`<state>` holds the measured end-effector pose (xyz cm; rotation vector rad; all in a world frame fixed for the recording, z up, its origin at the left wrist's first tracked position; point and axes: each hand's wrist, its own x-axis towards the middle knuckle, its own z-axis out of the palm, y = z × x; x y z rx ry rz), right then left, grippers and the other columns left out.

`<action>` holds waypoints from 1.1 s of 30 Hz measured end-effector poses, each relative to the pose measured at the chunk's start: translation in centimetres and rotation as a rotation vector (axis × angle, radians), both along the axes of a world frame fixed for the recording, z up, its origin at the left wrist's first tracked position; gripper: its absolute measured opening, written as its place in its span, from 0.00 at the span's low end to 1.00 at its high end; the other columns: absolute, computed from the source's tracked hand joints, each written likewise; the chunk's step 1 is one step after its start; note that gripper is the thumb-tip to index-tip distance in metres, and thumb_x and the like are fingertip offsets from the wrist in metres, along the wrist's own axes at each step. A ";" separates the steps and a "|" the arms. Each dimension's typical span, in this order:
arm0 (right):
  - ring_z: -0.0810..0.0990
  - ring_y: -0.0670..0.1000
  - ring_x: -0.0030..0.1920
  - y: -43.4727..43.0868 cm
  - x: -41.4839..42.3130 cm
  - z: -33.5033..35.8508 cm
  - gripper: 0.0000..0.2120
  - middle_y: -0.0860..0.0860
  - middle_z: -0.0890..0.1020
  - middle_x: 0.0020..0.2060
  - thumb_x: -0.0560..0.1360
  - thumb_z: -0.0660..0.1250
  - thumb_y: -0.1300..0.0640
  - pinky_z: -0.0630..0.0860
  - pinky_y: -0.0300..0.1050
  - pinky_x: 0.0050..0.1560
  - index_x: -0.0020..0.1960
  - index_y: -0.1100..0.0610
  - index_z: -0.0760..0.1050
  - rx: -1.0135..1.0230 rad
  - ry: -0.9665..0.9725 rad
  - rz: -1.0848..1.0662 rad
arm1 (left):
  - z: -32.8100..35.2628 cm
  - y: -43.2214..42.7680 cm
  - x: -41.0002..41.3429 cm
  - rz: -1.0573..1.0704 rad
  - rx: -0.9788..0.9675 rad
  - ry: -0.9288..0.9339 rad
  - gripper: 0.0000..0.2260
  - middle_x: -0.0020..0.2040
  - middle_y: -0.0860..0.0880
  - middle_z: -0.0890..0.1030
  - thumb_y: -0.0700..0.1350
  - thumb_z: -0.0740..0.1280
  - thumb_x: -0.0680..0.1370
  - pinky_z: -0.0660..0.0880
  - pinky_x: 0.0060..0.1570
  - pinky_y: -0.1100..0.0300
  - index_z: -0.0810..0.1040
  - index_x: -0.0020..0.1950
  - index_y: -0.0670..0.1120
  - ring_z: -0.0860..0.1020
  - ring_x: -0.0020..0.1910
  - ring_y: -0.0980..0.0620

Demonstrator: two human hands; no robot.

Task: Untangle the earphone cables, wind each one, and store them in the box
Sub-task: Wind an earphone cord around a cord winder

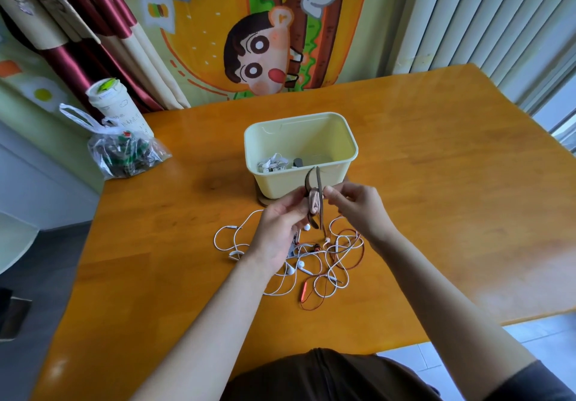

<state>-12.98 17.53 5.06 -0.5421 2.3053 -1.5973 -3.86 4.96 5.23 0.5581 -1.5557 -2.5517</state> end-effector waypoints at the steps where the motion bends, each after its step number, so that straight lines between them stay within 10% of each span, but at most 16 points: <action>1: 0.67 0.40 0.25 -0.2 0.4 -0.2 0.13 0.42 0.73 0.22 0.76 0.67 0.53 0.64 0.35 0.29 0.33 0.53 0.77 -0.004 -0.015 -0.006 | -0.1 0.0 -0.2 0.028 0.051 -0.008 0.10 0.49 0.48 0.83 0.42 0.66 0.75 0.68 0.47 0.57 0.82 0.53 0.48 0.75 0.51 0.48; 14: 0.72 0.41 0.28 -1.6 5.0 -1.8 0.09 0.44 0.77 0.31 0.78 0.63 0.53 0.67 0.31 0.29 0.46 0.57 0.80 0.097 -0.037 0.056 | -0.9 -0.4 -1.1 0.451 0.282 -0.205 0.07 0.48 0.49 0.80 0.40 0.62 0.80 0.71 0.50 0.63 0.79 0.50 0.49 0.76 0.49 0.54; 22: 0.71 0.42 0.28 -1.8 4.9 -0.2 0.09 0.44 0.77 0.32 0.78 0.64 0.54 0.67 0.30 0.29 0.48 0.58 0.80 0.144 0.106 0.107 | -1.4 -0.4 -1.0 0.519 -0.018 -0.208 0.09 0.48 0.52 0.83 0.38 0.66 0.78 0.74 0.57 0.59 0.81 0.55 0.48 0.79 0.55 0.51; 27: 0.73 0.37 0.29 -1.6 4.5 1.2 0.07 0.40 0.74 0.28 0.77 0.65 0.55 0.67 0.29 0.30 0.43 0.54 0.79 0.140 0.137 0.168 | -3.1 -1.4 -0.5 0.422 -0.674 -0.157 0.09 0.50 0.48 0.83 0.38 0.67 0.77 0.76 0.47 0.64 0.82 0.54 0.47 0.81 0.50 0.52; 33: 0.72 0.39 0.27 -1.4 2.5 2.4 0.09 0.42 0.74 0.27 0.77 0.65 0.55 0.65 0.30 0.28 0.40 0.55 0.79 0.162 0.146 0.203 | -3.7 -2.0 0.3 0.332 -0.956 -0.142 0.09 0.47 0.50 0.78 0.36 0.68 0.76 0.69 0.43 0.77 0.82 0.55 0.44 0.77 0.47 0.54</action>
